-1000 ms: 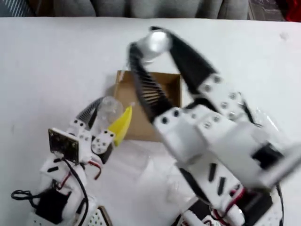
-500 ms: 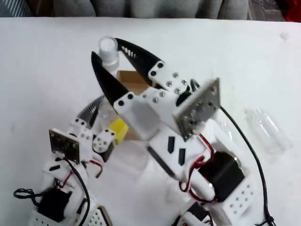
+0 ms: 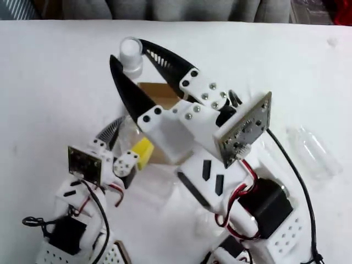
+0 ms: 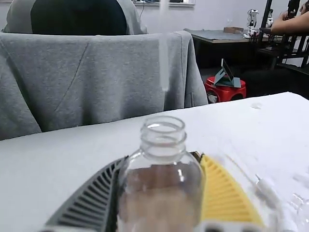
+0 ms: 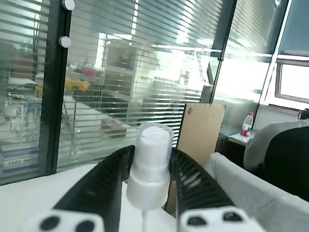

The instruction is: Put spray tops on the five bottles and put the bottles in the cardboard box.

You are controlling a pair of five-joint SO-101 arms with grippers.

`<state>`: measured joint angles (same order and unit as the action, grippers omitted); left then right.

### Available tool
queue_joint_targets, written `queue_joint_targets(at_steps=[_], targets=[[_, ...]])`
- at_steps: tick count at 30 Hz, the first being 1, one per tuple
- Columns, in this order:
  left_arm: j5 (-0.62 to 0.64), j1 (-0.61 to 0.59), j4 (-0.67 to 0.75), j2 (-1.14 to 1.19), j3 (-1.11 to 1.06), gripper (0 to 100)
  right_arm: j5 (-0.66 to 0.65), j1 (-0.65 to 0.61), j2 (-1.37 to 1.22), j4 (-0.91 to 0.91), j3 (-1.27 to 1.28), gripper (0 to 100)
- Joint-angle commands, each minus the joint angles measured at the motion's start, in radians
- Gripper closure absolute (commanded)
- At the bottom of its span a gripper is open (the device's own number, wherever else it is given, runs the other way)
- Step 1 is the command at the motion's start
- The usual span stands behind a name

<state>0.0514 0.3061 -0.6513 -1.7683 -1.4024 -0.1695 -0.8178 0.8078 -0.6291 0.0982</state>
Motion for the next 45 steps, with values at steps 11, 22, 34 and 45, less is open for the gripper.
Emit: queue_joint_targets(at_steps=[11,22,34,45], targets=[[-0.008,0.008,0.043,-0.013,0.017,98,0.009,-0.001,0.001,-0.013,0.023,98.1],[-0.005,0.004,0.043,-0.013,0.014,98,0.009,-0.001,-0.002,0.013,0.098,98.1],[-0.005,0.012,0.043,-0.013,0.011,98,0.157,0.001,0.002,-0.145,0.19,98.1],[-0.005,0.007,0.04,-0.013,0.011,98,0.18,-0.005,0.002,-0.145,0.374,98.1]])
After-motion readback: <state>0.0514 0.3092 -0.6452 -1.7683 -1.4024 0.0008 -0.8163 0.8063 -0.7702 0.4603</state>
